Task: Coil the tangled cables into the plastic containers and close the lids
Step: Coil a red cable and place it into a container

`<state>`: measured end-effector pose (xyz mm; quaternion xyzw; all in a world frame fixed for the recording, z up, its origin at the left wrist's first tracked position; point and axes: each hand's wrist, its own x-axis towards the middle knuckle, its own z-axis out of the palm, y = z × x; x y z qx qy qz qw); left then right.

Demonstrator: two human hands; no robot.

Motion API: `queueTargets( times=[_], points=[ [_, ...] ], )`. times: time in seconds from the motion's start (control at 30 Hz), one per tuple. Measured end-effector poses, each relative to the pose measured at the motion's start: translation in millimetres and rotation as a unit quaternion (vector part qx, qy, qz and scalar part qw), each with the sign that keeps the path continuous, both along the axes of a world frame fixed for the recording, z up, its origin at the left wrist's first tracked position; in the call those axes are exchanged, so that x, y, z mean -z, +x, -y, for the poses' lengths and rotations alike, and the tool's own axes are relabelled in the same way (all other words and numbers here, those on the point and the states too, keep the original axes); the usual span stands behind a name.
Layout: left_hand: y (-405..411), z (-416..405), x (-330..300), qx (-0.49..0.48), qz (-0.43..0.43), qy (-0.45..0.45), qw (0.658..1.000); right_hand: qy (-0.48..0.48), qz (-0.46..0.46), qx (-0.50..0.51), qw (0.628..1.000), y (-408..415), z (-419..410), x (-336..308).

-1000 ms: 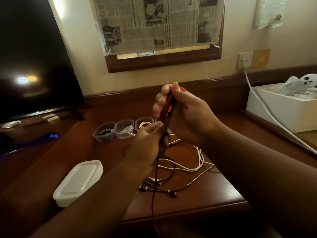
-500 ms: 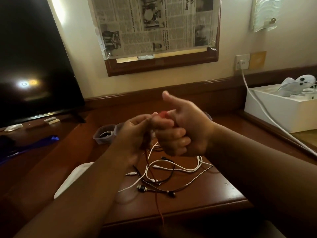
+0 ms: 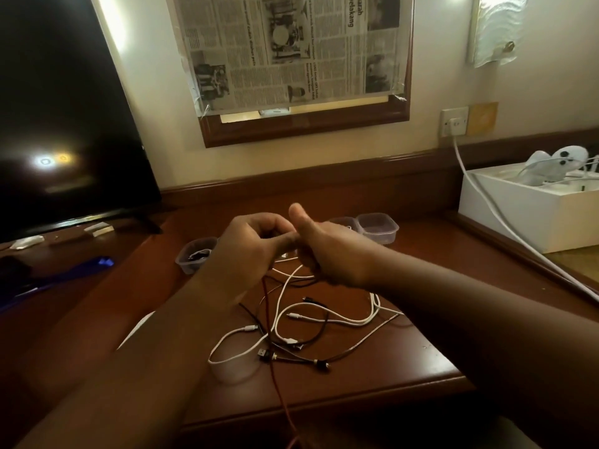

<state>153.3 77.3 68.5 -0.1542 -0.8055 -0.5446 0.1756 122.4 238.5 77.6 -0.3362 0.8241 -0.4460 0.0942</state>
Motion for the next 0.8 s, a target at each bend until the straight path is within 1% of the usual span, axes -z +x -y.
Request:
queueTargets(
  times=[0.03,0.07,0.1,0.13,0.17,0.2,0.23,0.27,0.3,0.33,0.37,0.4,0.43,0.47,0.5,0.53,0.57,0.6,0.63,0.67,0.7,0.73,0.77,0.8],
  points=[
    [-1.7,3.0,2.3,0.030,0.023,0.057,0.998,-0.083,0.161,-0.068,0.981,0.5,-1.1,-1.9],
    [-3.4,3.6,6.2,0.056,0.051,0.127,0.989,-0.160,0.299,-0.127,0.932,0.9,-3.5,-3.9],
    [-4.2,1.9,10.8,0.080,0.073,0.193,0.975,-0.223,0.394,-0.180,0.873,1.0,-6.8,-7.2],
    [-3.3,-2.2,14.8,0.091,0.088,0.247,0.961,-0.283,0.445,-0.236,0.816,0.3,-9.0,-10.2],
    [-2.8,-7.8,18.2,0.088,0.098,0.277,0.952,-0.342,0.464,-0.285,0.766,0.1,-10.0,-12.5],
    [-1.2,-14.7,21.0,0.080,0.110,0.294,0.946,-0.399,0.459,-0.309,0.731,0.9,-9.9,-15.8],
    [0.1,-20.2,24.4,0.067,0.120,0.289,0.947,-0.453,0.435,-0.306,0.715,-1.0,-9.0,-17.7],
    [3.6,-26.1,26.7,0.055,0.131,0.269,0.953,-0.495,0.387,-0.289,0.722,-1.9,-7.7,-20.2],
    [6.4,-29.4,29.3,0.046,0.135,0.231,0.962,-0.519,0.311,-0.247,0.757,-4.3,-6.5,-21.2],
    [10.7,-32.6,29.7,0.045,0.139,0.184,0.972,-0.514,0.210,-0.187,0.810,-8.0,-6.1,-21.2],
    [15.1,-33.4,29.0,0.046,0.137,0.130,0.981,-0.477,0.083,-0.120,0.867,-12.8,-7.1,-20.4],
    [18.6,-33.0,26.3,0.037,0.131,0.085,0.987,-0.399,-0.061,-0.049,0.914,-16.8,-9.0,-19.2],
    [19.0,-29.6,22.7,0.026,0.115,0.048,0.992,-0.272,-0.215,0.016,0.938,-18.3,-11.4,-18.0],
    [18.5,-24.9,17.8,0.009,0.087,0.014,0.996,-0.119,-0.337,0.069,0.931,-19.1,-13.2,-14.9],
    [16.0,-17.9,12.9,-0.011,0.048,-0.019,0.999,0.007,-0.404,0.101,0.909,-20.0,-13.8,-10.6],
    [14.5,-11.5,6.7,-0.032,0.016,-0.046,0.998,0.082,-0.395,0.117,0.907,-16.7,-12.8,-8.5],
    [11.7,-4.6,2.0,-0.043,-0.007,-0.062,0.997,0.104,-0.324,0.113,0.933,-12.4,-11.4,-7.1],
    [9.6,0.7,-1.4,-0.047,-0.018,-0.064,0.997,0.096,-0.191,0.079,0.974,-7.7,-9.4,-8.0],
    [6.6,5.3,-0.7,-0.038,-0.014,-0.038,0.998,0.065,-0.027,0.016,0.997,-6.3,-8.6,-9.3],
    [4.6,7.1,1.1,-0.020,0.007,0.013,1.000,0.008,0.130,-0.058,0.990,-8.1,-10.2,-9.2],
    [2.1,8.8,5.1,0.005,0.030,0.082,0.996,-0.070,0.260,-0.134,0.954,-7.3,-12.2,-11.2],
    [0.1,8.0,9.7,0.038,0.054,0.154,0.986,-0.157,0.368,-0.214,0.891,-6.7,-14.3,-14.7],
    [-0.7,4.5,15.1,0.068,0.076,0.214,0.971,-0.249,0.437,-0.285,0.816,-6.0,-16.2,-18.1],
    [0.6,-1.7,20.4,0.090,0.096,0.254,0.958,-0.340,0.466,-0.334,0.745,-4.6,-16.1,-20.6]
  ],
)
